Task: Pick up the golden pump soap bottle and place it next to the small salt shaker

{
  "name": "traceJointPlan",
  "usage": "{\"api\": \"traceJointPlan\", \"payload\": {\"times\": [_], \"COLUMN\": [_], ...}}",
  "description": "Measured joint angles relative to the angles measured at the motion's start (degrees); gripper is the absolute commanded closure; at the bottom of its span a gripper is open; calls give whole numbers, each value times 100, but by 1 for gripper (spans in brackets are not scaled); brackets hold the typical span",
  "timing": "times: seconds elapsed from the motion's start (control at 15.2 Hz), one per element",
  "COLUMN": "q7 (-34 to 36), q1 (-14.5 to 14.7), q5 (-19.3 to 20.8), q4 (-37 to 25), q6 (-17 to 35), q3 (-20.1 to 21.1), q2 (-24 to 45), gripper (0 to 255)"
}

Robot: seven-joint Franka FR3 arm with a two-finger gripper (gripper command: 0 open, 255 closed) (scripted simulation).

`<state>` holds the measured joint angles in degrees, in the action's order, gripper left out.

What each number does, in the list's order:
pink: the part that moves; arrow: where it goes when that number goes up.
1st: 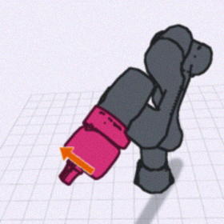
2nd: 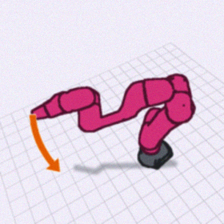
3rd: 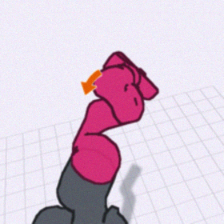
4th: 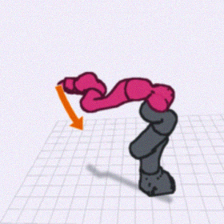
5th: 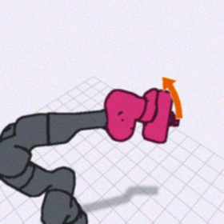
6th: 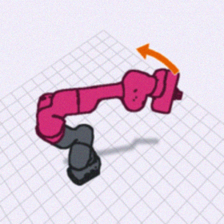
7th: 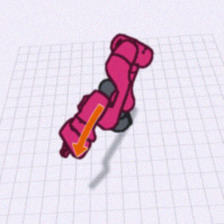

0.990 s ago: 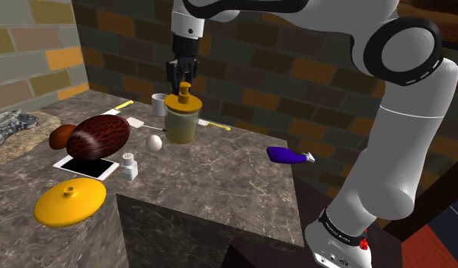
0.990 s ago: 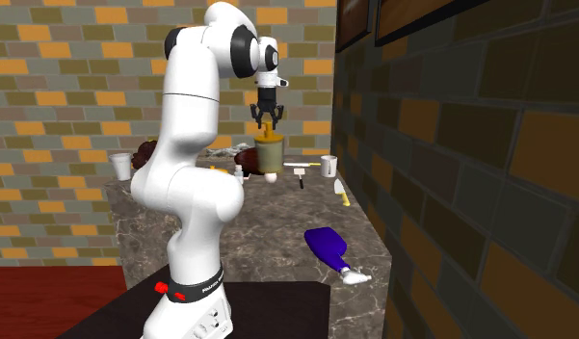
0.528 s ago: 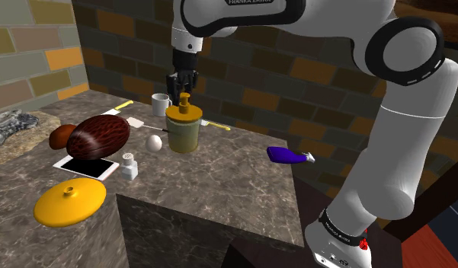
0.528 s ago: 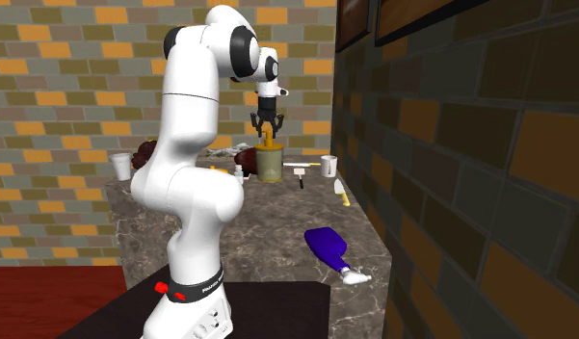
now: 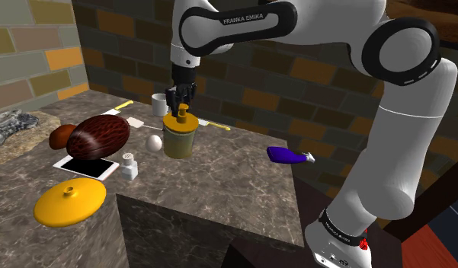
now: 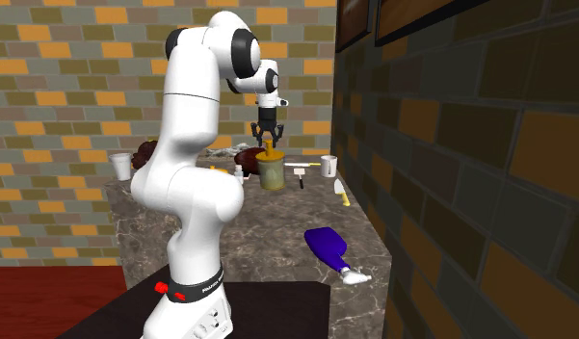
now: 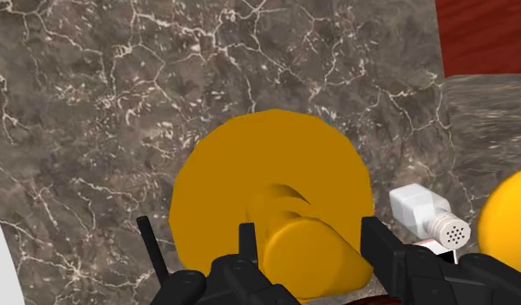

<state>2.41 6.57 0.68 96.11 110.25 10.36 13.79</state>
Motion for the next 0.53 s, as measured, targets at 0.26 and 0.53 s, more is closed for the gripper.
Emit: {"api": "traceJointPlan", "payload": {"times": [0.26, 0.53], "q7": [4, 6], "q1": [2, 3], "q5": [6, 7], "q4": [198, 205], "q6": [223, 238], "q3": [-1, -1], "q2": [27, 32], "gripper": [255, 255]}}
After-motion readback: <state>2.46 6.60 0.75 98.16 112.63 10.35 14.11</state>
